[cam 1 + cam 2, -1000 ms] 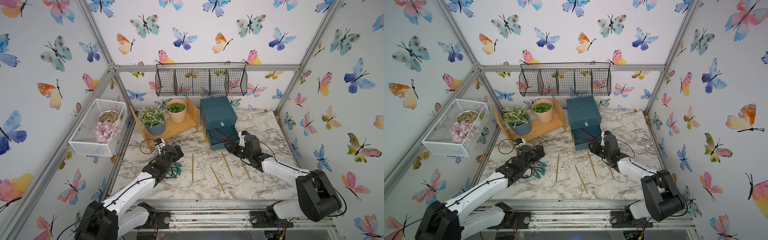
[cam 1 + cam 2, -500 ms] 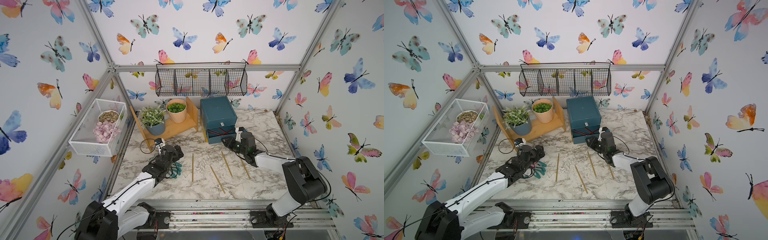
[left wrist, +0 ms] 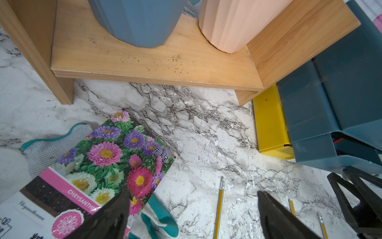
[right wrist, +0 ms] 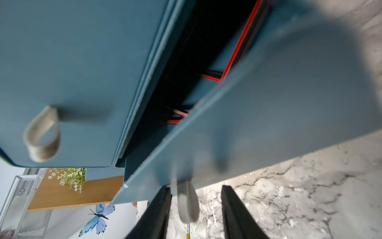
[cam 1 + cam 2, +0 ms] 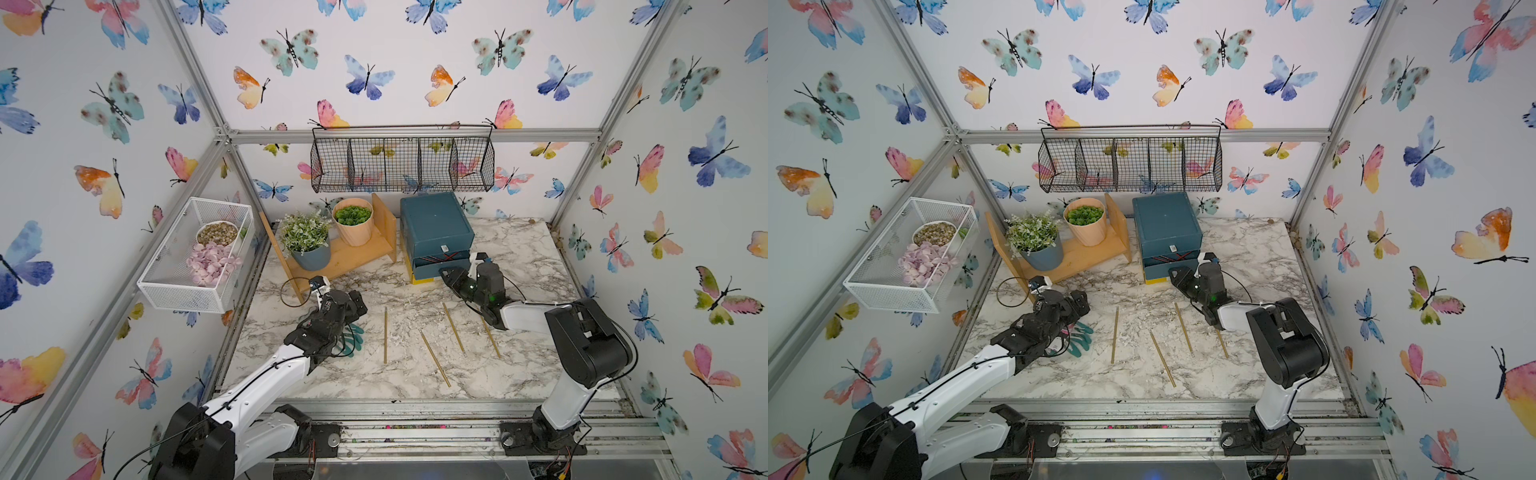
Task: Please place the pencils in the drawer according to their color
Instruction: Close the drawer in the storage box.
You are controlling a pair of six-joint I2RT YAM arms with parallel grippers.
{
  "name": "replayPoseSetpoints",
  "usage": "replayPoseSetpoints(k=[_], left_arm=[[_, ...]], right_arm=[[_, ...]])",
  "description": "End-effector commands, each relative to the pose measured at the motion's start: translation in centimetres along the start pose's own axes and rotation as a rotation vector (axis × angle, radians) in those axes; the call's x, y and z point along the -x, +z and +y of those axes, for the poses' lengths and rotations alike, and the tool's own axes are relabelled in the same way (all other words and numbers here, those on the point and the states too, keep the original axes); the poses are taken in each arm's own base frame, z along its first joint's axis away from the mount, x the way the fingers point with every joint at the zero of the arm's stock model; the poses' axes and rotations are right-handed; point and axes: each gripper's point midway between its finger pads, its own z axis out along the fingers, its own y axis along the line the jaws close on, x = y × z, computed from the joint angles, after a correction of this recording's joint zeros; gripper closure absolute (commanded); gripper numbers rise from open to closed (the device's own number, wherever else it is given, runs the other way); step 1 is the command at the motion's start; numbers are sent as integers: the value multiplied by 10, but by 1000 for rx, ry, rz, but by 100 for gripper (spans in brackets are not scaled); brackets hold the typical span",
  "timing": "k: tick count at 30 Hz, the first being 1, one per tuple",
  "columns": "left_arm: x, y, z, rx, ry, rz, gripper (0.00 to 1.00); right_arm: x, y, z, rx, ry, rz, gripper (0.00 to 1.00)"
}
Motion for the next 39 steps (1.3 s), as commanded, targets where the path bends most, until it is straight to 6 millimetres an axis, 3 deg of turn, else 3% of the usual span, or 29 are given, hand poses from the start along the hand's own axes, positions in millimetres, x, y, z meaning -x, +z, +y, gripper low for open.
replayPoseSetpoints(k=[1,18,39], left_arm=[[5,-4,-5,-26,5,-10,2],[7,-7,-6,-37,-10,-16,2],[7,-7,-5,-39,-16,-17,2]], right_arm=[[19,7,7,23,12,-70,51],[27,23,-4,12,57,-115,30],[12,24,-21,5,103,-89,24]])
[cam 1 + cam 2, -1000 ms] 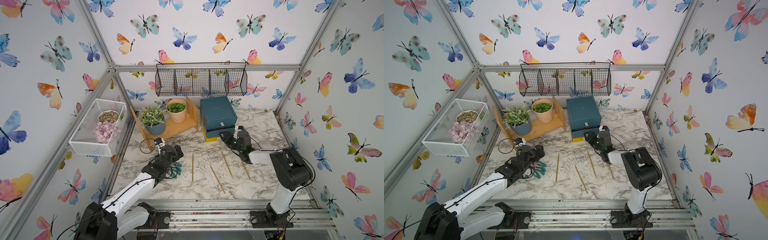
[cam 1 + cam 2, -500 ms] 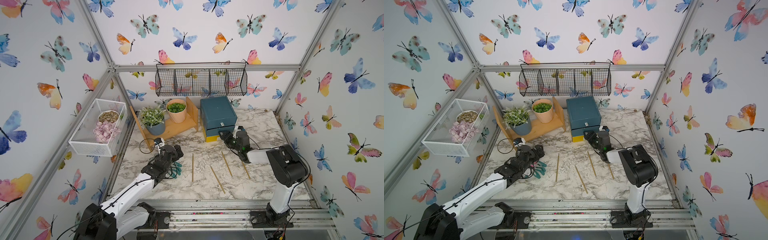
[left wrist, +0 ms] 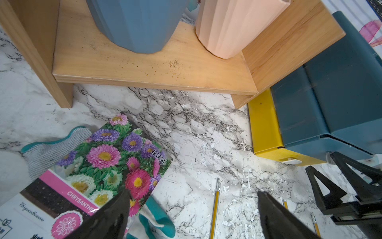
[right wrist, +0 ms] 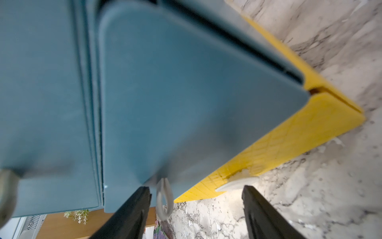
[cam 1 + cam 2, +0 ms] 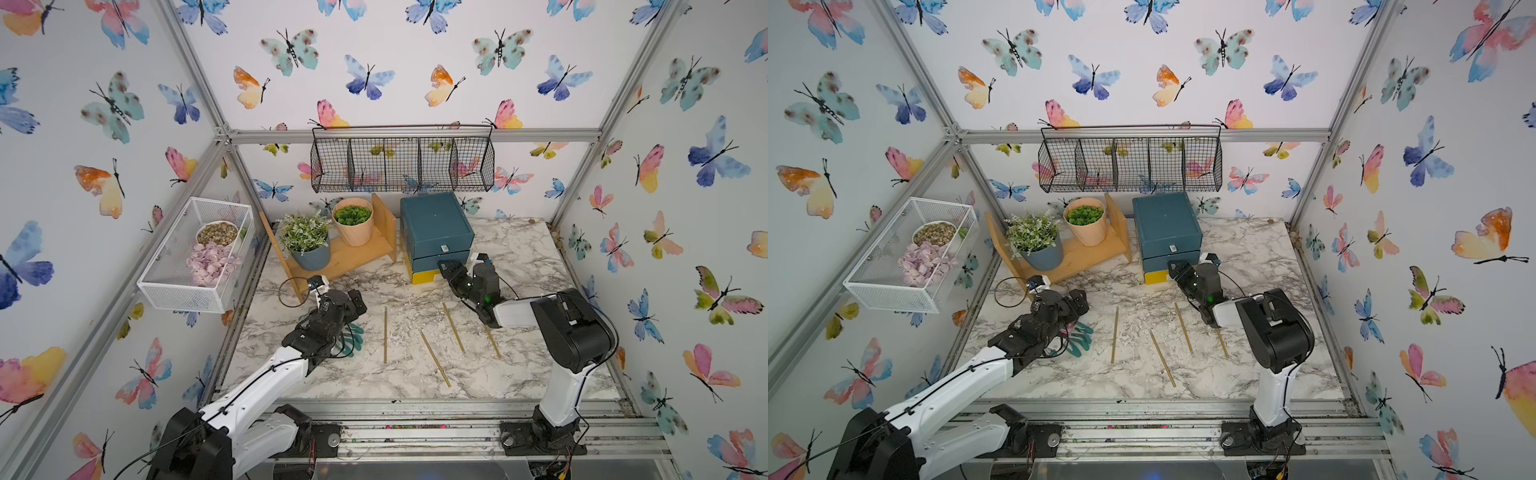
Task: Please place the pencils in the drawer according to their color
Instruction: Close the drawer in the storage box.
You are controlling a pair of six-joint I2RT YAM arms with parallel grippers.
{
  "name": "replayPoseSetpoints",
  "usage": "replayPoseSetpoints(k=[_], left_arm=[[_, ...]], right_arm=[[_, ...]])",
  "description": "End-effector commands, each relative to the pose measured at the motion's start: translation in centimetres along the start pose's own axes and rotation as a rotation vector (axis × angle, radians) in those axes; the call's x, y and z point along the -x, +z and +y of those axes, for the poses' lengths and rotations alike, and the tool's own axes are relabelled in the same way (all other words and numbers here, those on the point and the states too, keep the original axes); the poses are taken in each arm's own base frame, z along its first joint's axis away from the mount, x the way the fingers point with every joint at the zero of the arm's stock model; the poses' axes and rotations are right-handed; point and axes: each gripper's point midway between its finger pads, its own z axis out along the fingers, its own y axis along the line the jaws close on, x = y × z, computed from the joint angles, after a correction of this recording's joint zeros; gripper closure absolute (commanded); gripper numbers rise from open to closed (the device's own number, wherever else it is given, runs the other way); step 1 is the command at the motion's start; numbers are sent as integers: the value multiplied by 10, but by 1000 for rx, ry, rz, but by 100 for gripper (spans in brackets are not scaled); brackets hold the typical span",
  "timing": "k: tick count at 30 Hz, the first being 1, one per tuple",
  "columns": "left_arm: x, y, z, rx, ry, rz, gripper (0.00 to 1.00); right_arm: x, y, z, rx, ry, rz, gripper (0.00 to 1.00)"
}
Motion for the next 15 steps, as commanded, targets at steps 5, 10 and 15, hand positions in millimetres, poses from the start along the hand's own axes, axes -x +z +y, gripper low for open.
replayPoseSetpoints(k=[5,10,15], left_arm=[[2,-4,-2,-24,-10,-3,2],[2,-4,-3,-29,-8,-2,2],[2,-4,-4,-33,-11,2,2]], right_arm=[[1,9,-10,-7,3,-5,24],[1,14,-11,-6,10,-2,22],[3,18,-9,6,20,-6,21]])
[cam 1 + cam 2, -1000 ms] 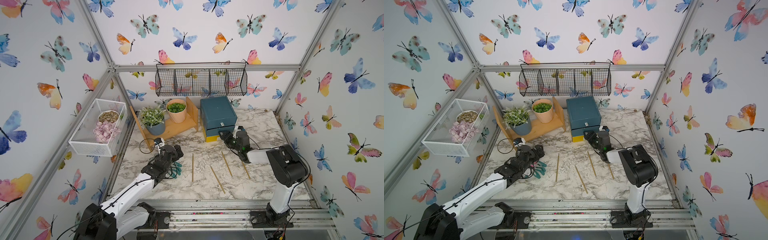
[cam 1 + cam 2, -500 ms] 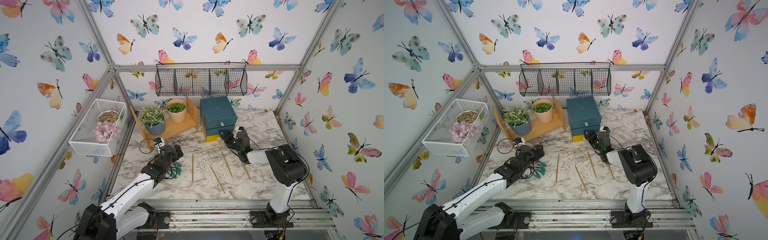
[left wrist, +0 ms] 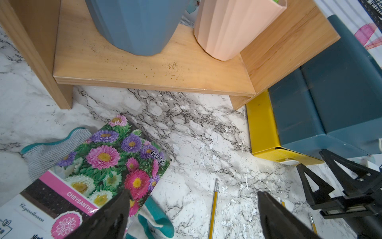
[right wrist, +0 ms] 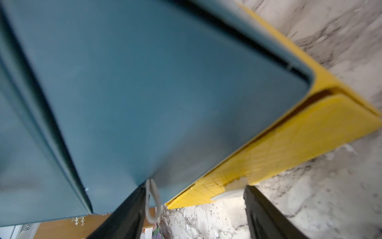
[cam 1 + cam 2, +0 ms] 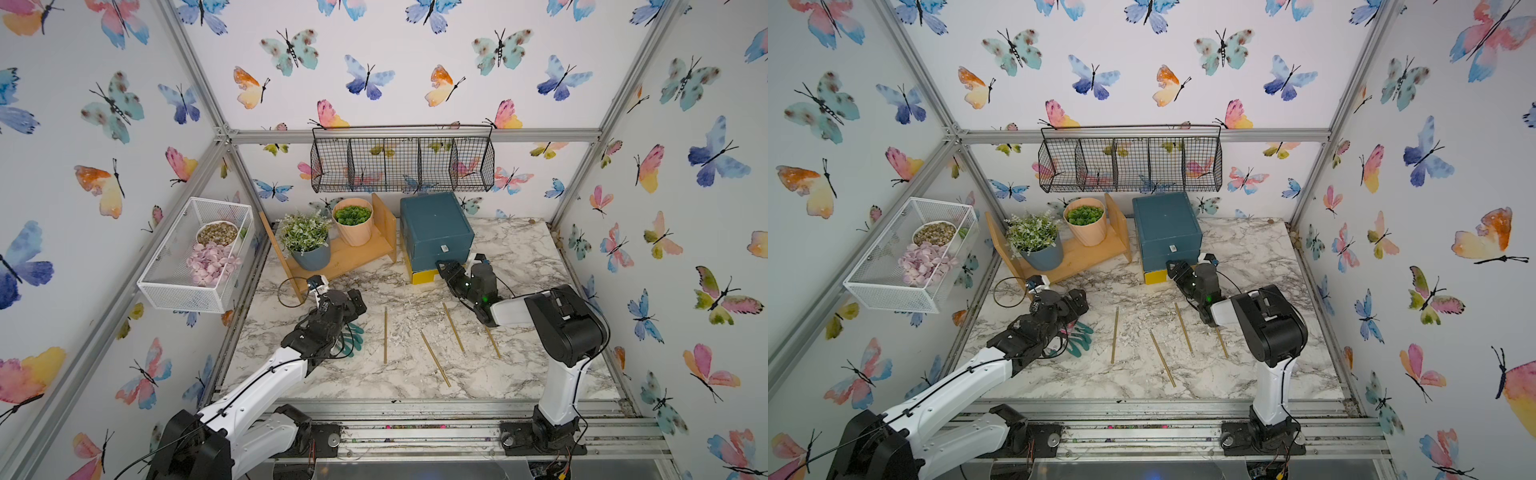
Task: Please place the pencils in the drawer according to their color
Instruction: Close the drawer in the storage box, then open the drawer in the storage box.
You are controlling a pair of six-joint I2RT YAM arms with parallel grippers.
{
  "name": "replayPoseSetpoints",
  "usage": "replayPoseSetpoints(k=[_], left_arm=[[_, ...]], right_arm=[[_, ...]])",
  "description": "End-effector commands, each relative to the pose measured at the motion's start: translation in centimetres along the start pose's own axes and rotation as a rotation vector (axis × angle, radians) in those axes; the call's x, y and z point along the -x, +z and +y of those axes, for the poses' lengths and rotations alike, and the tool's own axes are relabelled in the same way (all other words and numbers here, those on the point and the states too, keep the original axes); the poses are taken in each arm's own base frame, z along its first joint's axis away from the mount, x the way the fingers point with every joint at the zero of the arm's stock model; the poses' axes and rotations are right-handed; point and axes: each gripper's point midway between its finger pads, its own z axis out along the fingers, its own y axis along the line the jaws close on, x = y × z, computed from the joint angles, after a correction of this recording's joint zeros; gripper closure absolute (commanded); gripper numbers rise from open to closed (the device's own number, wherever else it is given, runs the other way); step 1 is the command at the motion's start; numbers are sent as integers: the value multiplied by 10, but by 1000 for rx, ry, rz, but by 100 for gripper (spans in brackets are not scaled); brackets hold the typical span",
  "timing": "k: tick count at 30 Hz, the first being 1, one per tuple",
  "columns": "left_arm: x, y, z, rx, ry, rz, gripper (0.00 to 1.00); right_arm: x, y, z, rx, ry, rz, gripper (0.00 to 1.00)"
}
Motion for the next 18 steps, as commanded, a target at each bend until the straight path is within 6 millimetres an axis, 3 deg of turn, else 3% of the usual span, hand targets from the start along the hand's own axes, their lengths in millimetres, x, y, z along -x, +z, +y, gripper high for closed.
replayPoseSetpoints(k=[1,6,18], left_arm=[[0,-2,-4,-26,-7,9,2],[0,-2,-4,-31,-8,11,2],[-1,-2,-4,-32,-7,13,2]], right_arm=[[4,7,-2,2,15,-7,21],[2,5,-5,-4,30,-1,19],[-12,-21,-18,1,70,9,20]])
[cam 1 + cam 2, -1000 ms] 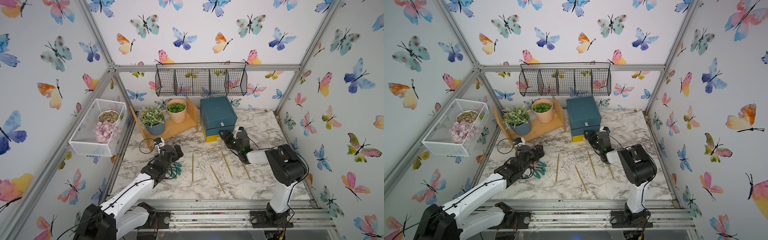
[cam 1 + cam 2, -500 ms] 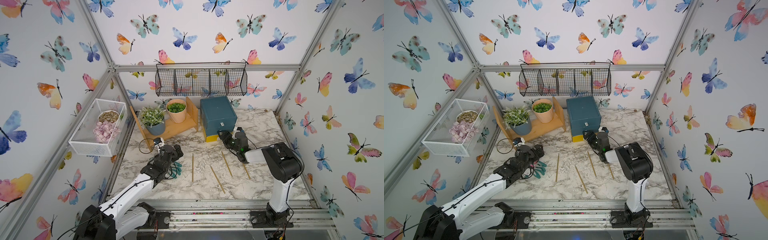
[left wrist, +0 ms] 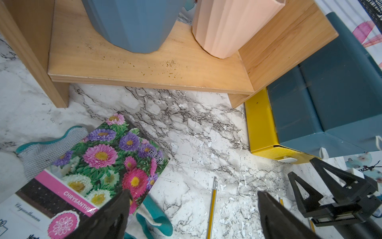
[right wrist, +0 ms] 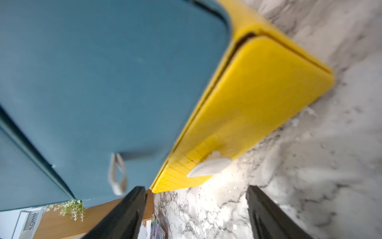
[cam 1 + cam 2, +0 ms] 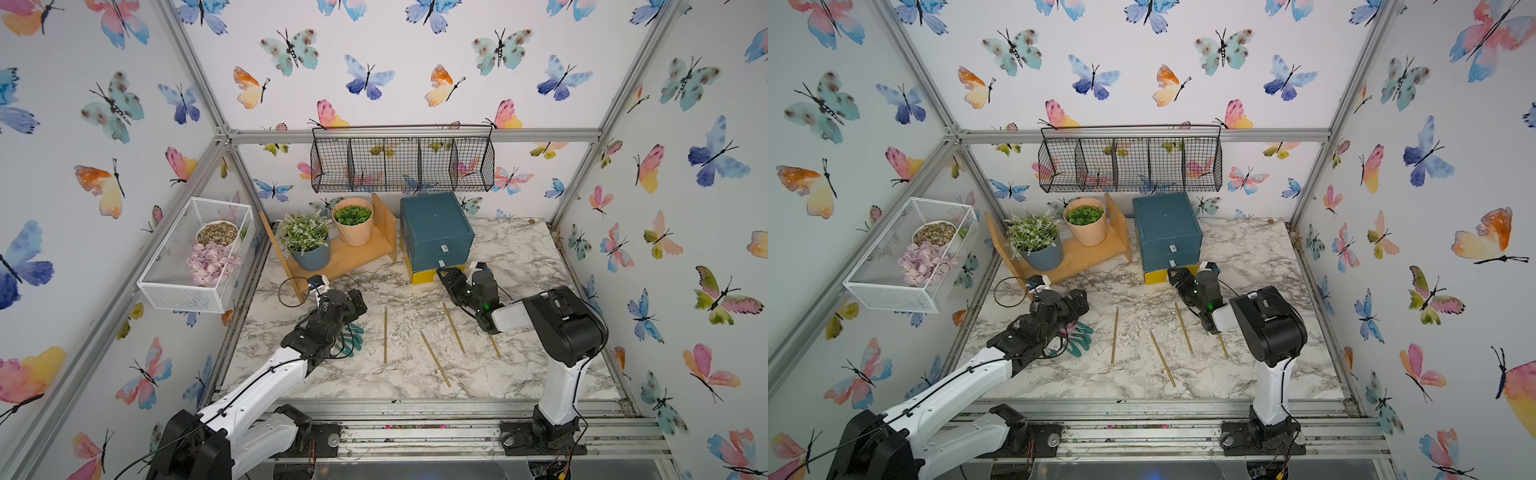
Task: Please place the pencils in the drawer according to their color
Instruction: Open the drawer in the storage box.
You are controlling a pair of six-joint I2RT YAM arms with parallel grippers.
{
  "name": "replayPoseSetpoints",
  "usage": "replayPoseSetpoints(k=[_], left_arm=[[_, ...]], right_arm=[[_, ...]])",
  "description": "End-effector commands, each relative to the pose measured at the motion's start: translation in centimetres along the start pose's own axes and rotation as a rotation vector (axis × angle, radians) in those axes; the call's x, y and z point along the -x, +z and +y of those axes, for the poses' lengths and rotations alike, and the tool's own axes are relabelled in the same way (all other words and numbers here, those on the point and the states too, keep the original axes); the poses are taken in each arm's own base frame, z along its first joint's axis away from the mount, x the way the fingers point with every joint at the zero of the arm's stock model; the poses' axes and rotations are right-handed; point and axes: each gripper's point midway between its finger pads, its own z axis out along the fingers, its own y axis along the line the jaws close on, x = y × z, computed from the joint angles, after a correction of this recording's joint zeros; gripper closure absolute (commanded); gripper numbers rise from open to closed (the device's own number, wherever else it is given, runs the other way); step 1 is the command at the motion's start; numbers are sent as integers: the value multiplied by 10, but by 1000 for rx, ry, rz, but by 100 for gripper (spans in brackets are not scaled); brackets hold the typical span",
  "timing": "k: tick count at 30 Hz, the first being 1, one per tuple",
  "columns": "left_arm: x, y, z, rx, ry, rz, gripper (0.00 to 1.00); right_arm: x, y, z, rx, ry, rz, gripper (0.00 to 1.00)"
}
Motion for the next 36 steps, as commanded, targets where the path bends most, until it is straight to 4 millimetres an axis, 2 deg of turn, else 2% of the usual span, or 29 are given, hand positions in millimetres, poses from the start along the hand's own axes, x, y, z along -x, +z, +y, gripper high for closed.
replayPoseSetpoints(k=[1,10,21,32,36], left_arm=[[0,-2,-3,-24,-7,4,2],[1,-3,-1,-14,-4,1,2],[0,-4,2,-4,-5,0,2],[-1,-2,2,-2,-1,7,2],[-2,-1,2,-2,1,10,2]], right_arm=[[3,-7,6,40,14,-14,20],[-1,0,8,124,8,-11,27],[-3,7,1,151,10,-11,36],[0,15,-1,198,2,-15,34],[0,18,0,222,-2,-6,37]])
